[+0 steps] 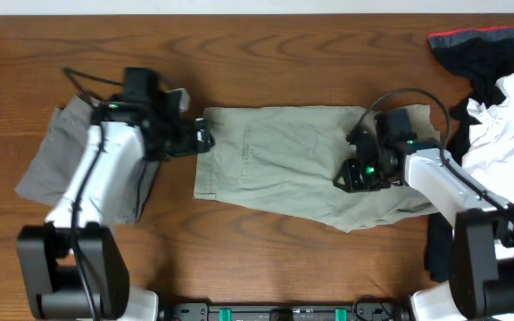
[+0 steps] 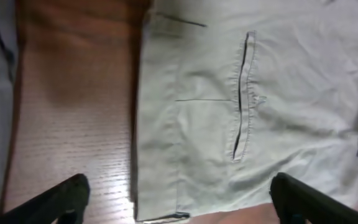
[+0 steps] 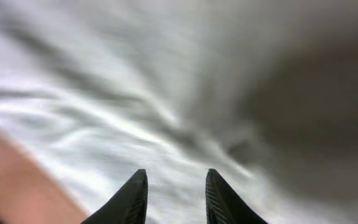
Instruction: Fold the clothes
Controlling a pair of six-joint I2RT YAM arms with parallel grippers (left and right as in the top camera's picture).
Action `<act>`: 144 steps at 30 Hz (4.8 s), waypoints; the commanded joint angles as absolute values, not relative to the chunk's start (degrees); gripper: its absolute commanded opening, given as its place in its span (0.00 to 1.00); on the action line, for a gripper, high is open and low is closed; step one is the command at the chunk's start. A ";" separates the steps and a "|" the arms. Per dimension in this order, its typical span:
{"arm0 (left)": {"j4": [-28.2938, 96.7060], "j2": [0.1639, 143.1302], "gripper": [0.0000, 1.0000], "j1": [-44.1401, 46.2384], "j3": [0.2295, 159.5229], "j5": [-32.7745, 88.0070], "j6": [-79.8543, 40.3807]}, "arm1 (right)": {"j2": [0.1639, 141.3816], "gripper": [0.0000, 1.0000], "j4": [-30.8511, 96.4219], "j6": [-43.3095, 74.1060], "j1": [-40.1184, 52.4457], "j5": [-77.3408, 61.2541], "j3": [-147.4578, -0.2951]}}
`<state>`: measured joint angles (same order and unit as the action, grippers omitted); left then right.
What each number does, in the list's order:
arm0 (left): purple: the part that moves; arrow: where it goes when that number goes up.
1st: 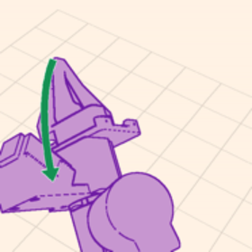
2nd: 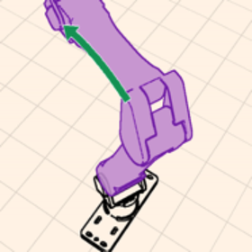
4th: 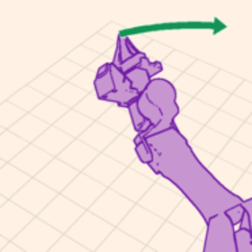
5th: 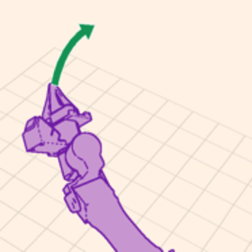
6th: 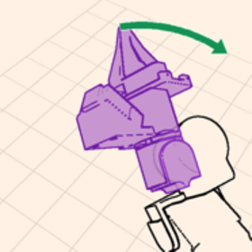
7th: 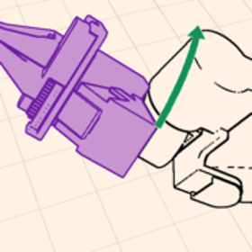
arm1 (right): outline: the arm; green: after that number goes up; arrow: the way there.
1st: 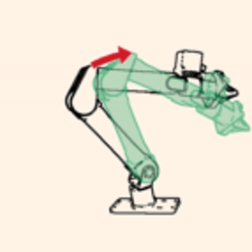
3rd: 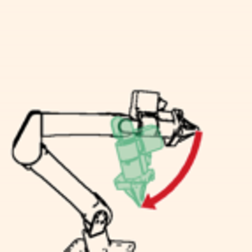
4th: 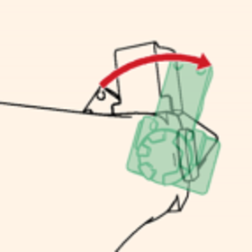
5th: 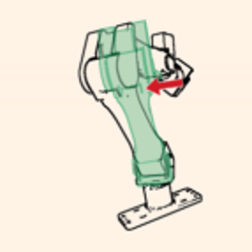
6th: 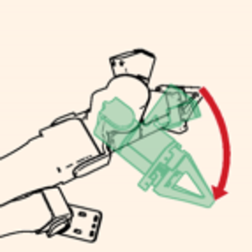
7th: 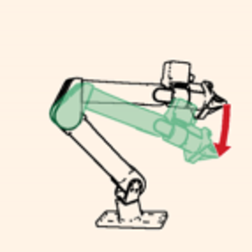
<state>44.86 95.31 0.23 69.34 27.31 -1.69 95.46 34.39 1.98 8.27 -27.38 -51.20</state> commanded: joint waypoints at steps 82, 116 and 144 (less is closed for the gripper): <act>75.31 104.68 0.06 4.60 99.48 0.69 1.41 | 75.05 0.33 28.95 13.28 9.43 -14.81 -51.00; 89.41 107.11 0.06 18.68 115.37 -21.23 -13.63 | 74.89 0.34 34.11 16.34 2.92 -8.80 -51.00; 84.97 118.32 0.06 26.68 122.58 -9.39 -26.81 | 74.89 0.34 34.96 16.34 2.96 -9.45 -50.98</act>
<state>85.36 114.89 24.56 121.64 -10.83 -20.53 75.48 34.74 15.62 3.22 -9.21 -51.11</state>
